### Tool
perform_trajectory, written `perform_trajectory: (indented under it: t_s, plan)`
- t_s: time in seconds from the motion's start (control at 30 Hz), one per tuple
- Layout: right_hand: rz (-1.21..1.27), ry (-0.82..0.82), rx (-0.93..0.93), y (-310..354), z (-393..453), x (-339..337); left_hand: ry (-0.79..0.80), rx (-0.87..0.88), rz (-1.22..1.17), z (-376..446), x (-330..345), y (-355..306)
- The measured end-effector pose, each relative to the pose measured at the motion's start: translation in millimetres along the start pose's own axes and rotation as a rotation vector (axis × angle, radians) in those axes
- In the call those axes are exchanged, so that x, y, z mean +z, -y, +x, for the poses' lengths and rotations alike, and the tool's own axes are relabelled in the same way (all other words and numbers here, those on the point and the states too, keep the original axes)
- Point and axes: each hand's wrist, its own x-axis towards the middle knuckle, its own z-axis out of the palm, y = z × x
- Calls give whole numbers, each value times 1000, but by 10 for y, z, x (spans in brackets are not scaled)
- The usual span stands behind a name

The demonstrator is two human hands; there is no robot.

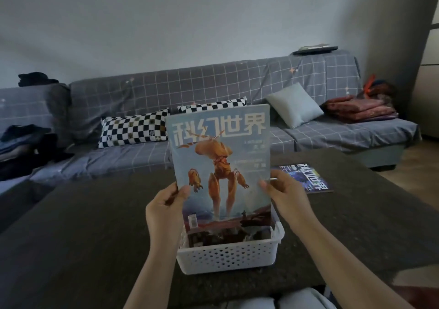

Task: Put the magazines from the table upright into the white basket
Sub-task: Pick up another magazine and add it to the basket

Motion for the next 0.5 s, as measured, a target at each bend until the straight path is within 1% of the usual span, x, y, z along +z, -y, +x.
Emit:
perform_trajectory:
  t_s: [0.1,0.2,0.3,0.4,0.5]
  plan:
    - [-101,5,5,-118,-46,54,-7,-29,67,-29,-55,198]
    - [-179,-13,14,-255,-105,59,-49,-42,139,-55,-79,336]
    - [-273,-38,17,-366,-176,60,-74,-54,163,-78,-108,422]
    - [-307,-58,-29,-396,-224,82,-83,-43,181,-94,-146,464]
    - [-287,-80,-49,-381,-225,116,-92,-32,150,-69,-177,438]
